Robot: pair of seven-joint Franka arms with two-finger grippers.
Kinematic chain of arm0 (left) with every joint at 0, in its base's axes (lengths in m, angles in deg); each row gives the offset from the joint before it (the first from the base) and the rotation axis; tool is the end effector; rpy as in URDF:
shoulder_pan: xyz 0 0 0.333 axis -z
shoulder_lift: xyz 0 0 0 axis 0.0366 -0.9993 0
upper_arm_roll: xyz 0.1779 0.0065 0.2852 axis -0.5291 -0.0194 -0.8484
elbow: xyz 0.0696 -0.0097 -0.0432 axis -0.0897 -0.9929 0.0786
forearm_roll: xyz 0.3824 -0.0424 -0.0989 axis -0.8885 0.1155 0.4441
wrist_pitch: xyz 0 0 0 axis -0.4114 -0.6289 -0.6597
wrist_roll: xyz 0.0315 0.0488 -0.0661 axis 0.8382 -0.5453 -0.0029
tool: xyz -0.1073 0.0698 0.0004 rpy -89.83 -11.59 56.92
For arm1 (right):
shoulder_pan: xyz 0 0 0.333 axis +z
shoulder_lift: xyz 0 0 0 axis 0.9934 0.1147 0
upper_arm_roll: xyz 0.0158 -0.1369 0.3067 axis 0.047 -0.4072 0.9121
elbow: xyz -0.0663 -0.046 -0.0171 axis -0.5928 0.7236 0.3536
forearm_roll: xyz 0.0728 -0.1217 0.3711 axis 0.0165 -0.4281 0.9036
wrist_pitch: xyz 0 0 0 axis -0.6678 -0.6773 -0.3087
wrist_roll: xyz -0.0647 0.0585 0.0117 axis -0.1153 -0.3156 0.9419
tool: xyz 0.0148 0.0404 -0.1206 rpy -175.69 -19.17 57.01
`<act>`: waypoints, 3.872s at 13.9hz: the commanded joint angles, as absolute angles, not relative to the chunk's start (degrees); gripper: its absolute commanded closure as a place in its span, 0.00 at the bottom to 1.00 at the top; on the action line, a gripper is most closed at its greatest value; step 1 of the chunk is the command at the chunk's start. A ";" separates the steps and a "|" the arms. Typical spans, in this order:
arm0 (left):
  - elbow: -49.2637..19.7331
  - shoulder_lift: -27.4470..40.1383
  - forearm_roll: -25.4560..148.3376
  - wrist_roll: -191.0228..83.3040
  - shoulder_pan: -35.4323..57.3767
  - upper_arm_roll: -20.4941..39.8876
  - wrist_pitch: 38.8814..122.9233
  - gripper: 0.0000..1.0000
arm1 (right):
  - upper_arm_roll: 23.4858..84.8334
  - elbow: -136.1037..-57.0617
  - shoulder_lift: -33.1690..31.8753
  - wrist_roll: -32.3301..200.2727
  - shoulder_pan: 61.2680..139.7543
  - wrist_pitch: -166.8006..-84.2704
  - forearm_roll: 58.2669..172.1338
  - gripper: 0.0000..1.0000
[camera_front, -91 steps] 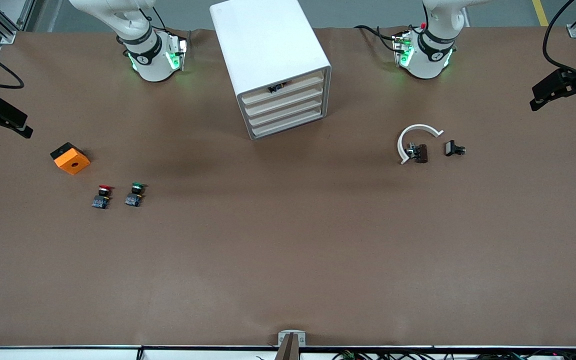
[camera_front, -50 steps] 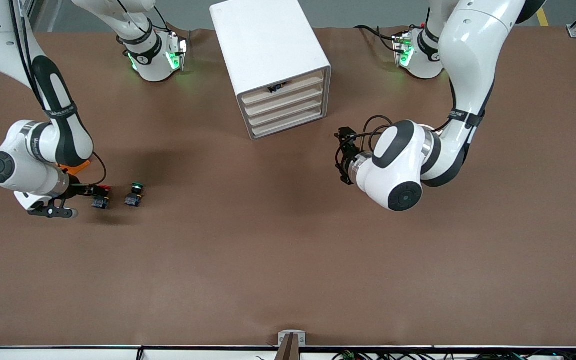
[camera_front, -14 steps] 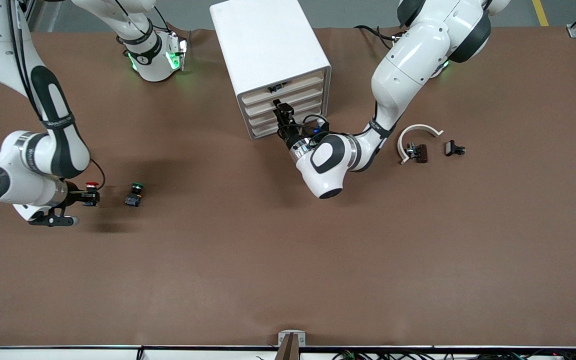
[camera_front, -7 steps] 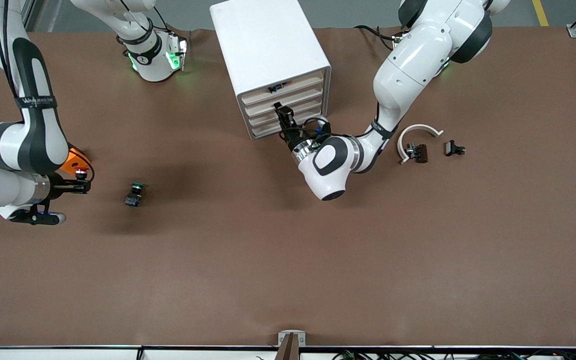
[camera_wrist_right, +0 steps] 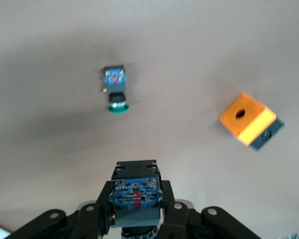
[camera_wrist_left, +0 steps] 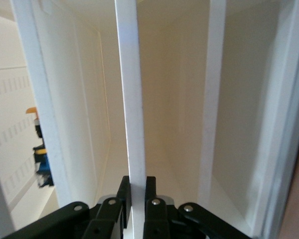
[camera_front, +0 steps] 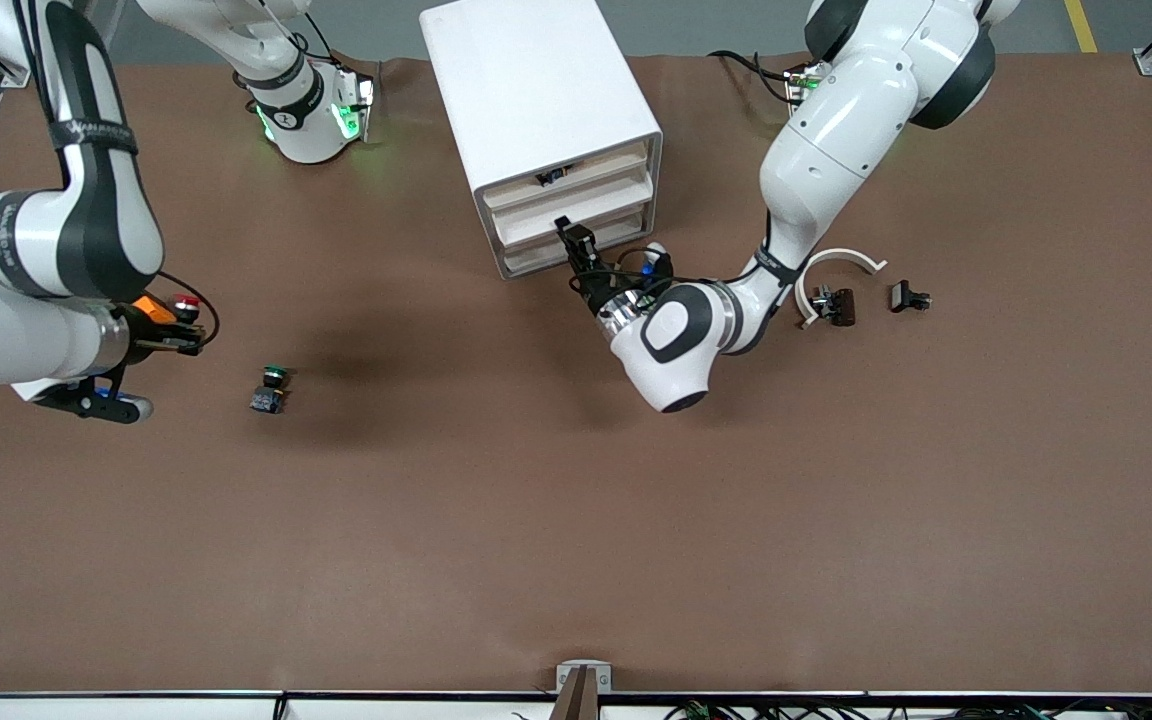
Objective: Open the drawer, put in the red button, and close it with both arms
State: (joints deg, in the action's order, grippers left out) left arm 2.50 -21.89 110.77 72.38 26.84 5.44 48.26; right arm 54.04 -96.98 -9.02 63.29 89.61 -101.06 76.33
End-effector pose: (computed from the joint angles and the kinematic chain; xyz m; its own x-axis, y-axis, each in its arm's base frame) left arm 0.4643 -0.4815 0.1738 -0.5042 0.8633 -0.0230 0.1199 0.0436 -0.9918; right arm 0.5854 0.0057 0.3993 0.8915 -0.2657 -0.3670 -0.2204 -0.9620 0.1611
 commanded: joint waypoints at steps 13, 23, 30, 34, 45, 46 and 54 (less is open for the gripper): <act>9.10 -23.84 111.60 72.23 24.25 0.60 48.64 1.00 | 53.98 -85.38 -9.80 1.46 124.09 -90.86 83.35 0.71; 13.31 -22.61 111.51 70.82 22.50 0.77 48.29 0.00 | 53.90 -81.58 -2.05 -19.92 130.87 -104.82 91.97 0.70; 15.69 -16.57 102.23 61.96 14.85 -2.48 44.16 0.00 | 53.98 -81.58 2.51 -29.24 134.82 -113.17 92.76 0.70; 15.60 -11.03 89.23 57.50 11.59 -2.39 40.83 0.00 | 53.98 -81.58 5.32 -31.54 138.07 -115.64 93.12 0.70; 15.51 -3.81 81.80 43.86 12.12 -1.95 39.41 0.00 | 53.98 -81.58 8.50 -30.75 139.57 -116.00 93.03 0.00; 15.51 -3.28 81.80 41.93 12.03 -1.86 39.33 0.00 | 53.98 -81.32 8.24 -30.66 139.57 -115.91 93.03 0.00; 15.34 0.06 80.40 33.29 11.15 -2.21 39.33 0.00 | 53.54 -79.39 0.77 -30.57 136.16 -113.90 92.94 0.00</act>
